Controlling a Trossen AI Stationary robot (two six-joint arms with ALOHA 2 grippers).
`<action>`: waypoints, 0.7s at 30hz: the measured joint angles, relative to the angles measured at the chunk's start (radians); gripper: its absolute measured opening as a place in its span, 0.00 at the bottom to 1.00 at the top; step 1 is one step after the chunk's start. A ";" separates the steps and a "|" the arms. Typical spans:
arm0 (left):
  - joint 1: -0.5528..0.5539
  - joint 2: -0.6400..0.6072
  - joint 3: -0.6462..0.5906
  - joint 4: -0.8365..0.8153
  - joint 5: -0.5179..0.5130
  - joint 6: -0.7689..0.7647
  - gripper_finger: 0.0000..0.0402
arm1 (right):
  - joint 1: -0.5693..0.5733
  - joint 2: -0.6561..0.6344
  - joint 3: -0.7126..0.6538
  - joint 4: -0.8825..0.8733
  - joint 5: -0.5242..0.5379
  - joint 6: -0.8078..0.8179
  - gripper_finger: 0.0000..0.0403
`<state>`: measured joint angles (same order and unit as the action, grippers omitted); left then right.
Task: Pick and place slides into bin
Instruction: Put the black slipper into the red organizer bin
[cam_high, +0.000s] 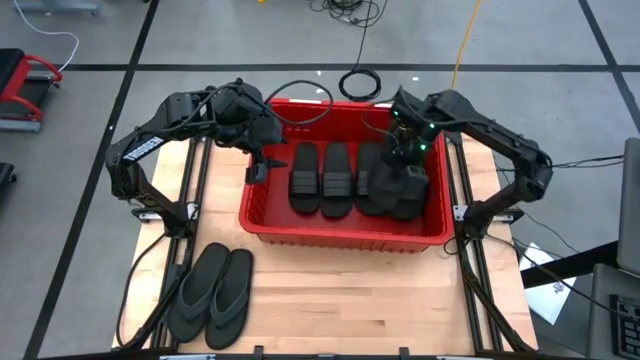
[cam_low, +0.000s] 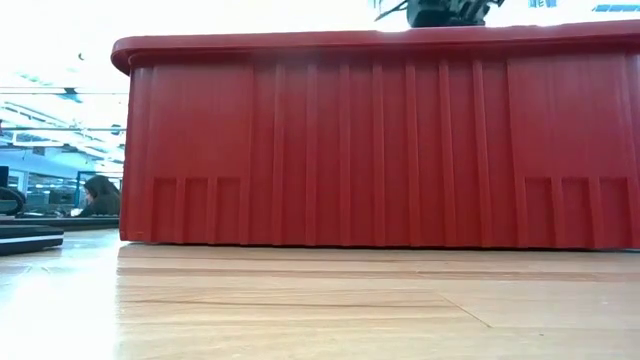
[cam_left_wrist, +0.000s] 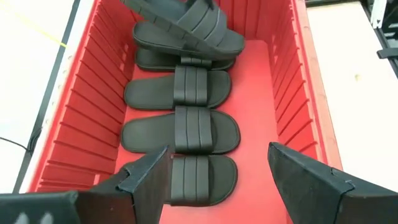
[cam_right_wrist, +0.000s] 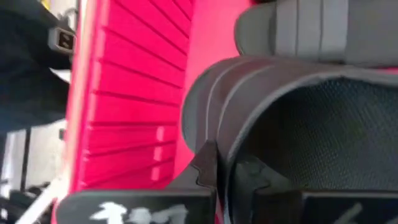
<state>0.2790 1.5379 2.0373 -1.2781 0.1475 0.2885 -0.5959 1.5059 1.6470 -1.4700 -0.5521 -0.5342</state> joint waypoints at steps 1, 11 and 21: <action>0.000 0.000 0.000 0.000 0.000 -0.008 0.66 | -0.007 0.018 0.011 -0.003 0.005 -0.021 0.01; 0.000 0.000 0.000 -0.005 0.000 -0.040 0.66 | -0.005 0.205 0.035 -0.061 0.029 -0.298 0.01; 0.000 0.000 0.000 -0.010 0.000 -0.033 0.66 | -0.029 0.318 0.035 -0.025 0.043 -0.325 0.01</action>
<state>0.2790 1.5379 2.0373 -1.2881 0.1471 0.2550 -0.6247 1.8242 1.6821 -1.4946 -0.5086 -0.8592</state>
